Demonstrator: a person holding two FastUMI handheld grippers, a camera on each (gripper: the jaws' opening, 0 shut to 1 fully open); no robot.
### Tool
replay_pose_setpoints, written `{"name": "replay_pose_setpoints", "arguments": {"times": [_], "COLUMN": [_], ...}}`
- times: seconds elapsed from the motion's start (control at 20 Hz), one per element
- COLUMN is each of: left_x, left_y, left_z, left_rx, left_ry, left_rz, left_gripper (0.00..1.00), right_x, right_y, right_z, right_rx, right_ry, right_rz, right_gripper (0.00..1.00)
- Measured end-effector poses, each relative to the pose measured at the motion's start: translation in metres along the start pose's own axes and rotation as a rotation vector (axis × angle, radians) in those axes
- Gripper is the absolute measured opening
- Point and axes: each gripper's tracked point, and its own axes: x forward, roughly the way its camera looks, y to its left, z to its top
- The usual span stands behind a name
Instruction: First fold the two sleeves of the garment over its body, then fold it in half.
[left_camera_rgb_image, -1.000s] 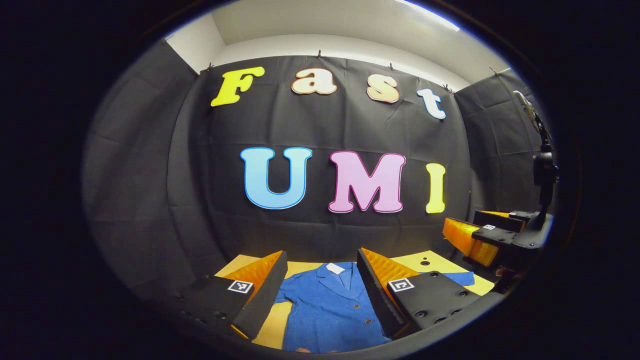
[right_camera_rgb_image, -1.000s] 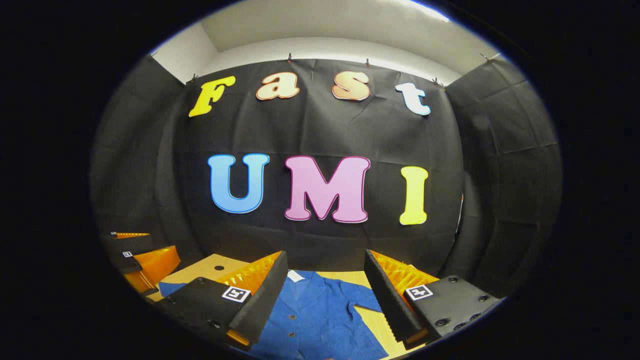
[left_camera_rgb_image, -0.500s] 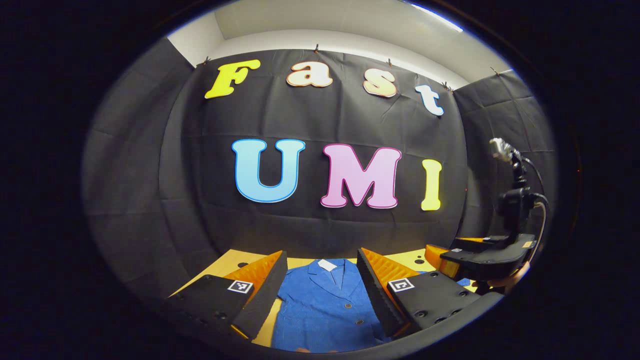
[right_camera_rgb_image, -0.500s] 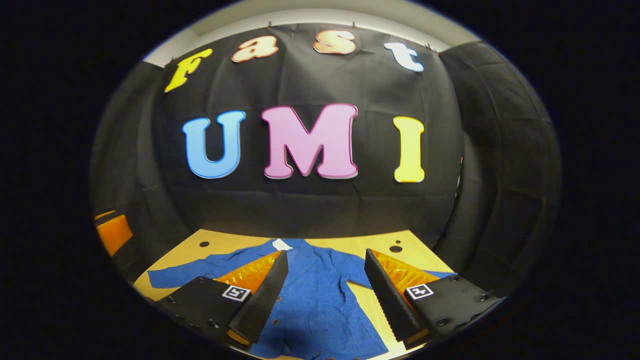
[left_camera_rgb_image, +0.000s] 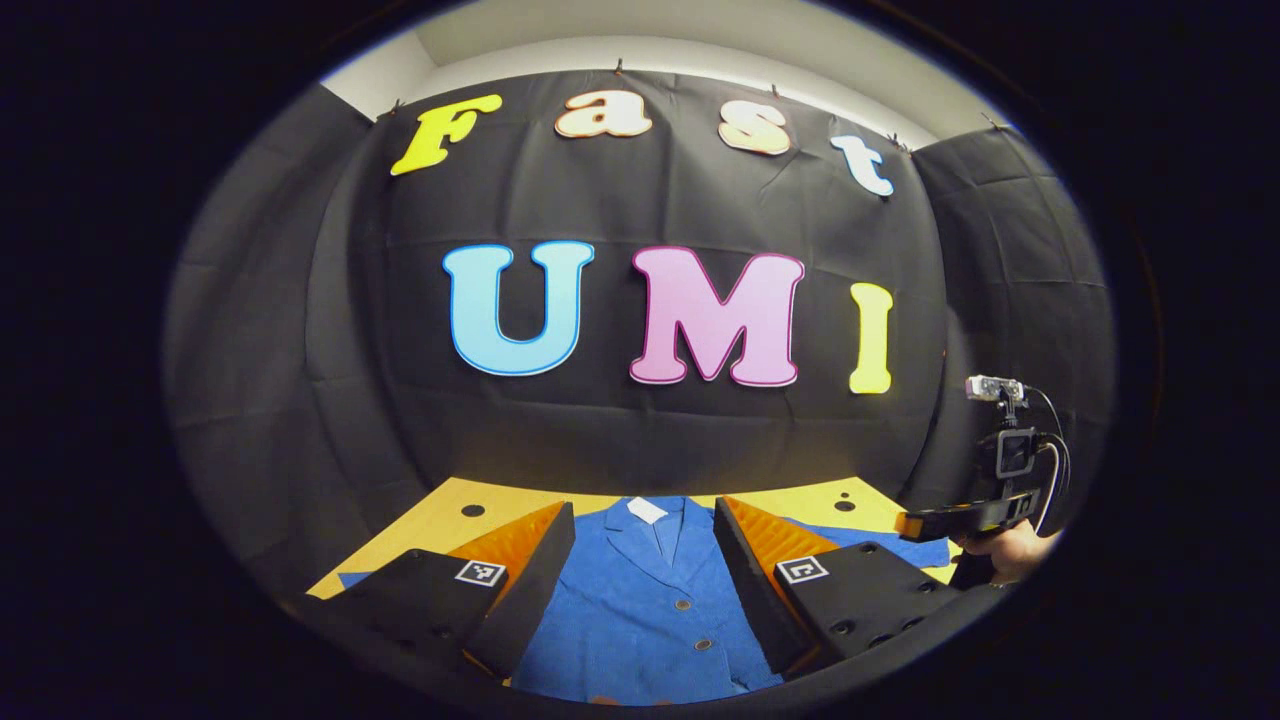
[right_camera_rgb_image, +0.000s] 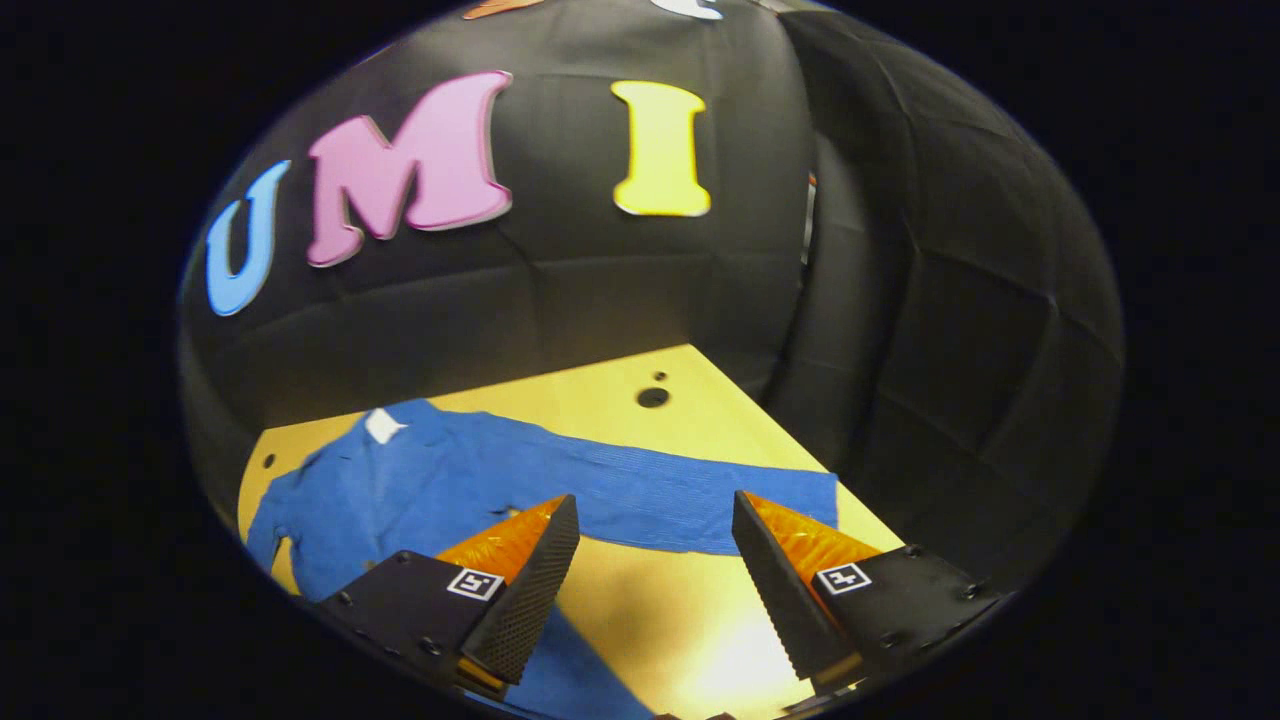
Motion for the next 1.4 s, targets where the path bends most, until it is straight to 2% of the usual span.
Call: {"name": "replay_pose_setpoints", "arguments": {"times": [0.15,0.3,0.4,0.6,0.65,0.7,0.85,1.0,1.1,1.15,1.2,1.25,1.3,1.4], "left_x": [0.014,0.024,0.027,0.032,0.033,0.032,0.029,0.023,0.017,0.014,0.01,0.007,0.004,0.0], "left_y": [-0.012,-0.023,-0.03,-0.051,-0.053,-0.055,-0.057,-0.054,-0.05,-0.046,-0.042,-0.037,-0.032,-0.019], "left_z": [-0.007,-0.009,-0.008,-0.012,-0.011,-0.009,-0.004,-0.009,-0.014,-0.015,-0.018,-0.019,-0.021,-0.022], "left_rx": [0.01,0.023,0.042,0.075,0.08,0.083,0.079,0.061,0.051,0.049,0.049,0.05,0.052,0.056], "left_ry": [0.039,0.058,0.058,0.076,0.076,0.072,0.049,0.063,0.076,0.082,0.087,0.093,0.097,0.101], "left_rz": [-0.007,-0.007,-0.009,-0.052,-0.057,-0.058,-0.052,-0.038,-0.029,-0.025,-0.02,-0.016,-0.011,-0.002], "left_gripper": [0.81,0.81,0.81,0.81,0.81,0.81,0.81,0.81,0.81,0.81,0.81,0.81,0.81,0.81], "right_x": [0.039,0.071,0.086,0.11,0.108,0.107,0.107,0.112,0.116,0.12,0.119,0.119,0.116,0.109], "right_y": [-0.066,-0.111,-0.133,-0.144,-0.143,-0.144,-0.142,-0.125,-0.117,-0.112,-0.107,-0.1,-0.091,-0.085], "right_z": [-0.032,-0.062,-0.074,-0.095,-0.099,-0.097,-0.098,-0.097,-0.096,-0.096,-0.093,-0.096,-0.095,-0.088], "right_rx": [-0.01,0.032,0.059,0.155,0.184,0.218,0.23,0.227,0.239,0.248,0.259,0.282,0.307,0.331], "right_ry": [0.116,0.247,0.289,0.386,0.404,0.395,0.394,0.396,0.409,0.405,0.415,0.405,0.418,0.397], "right_rz": [-0.13,-0.21,-0.253,-0.262,-0.243,-0.243,-0.218,-0.184,-0.196,-0.17,-0.149,-0.126,-0.091,-0.088], "right_gripper": [0.98,0.99,0.99,0.99,0.89,1.0,0.97,0.45,0.14,0.13,0.0,0.06,0.03,0.03]}}
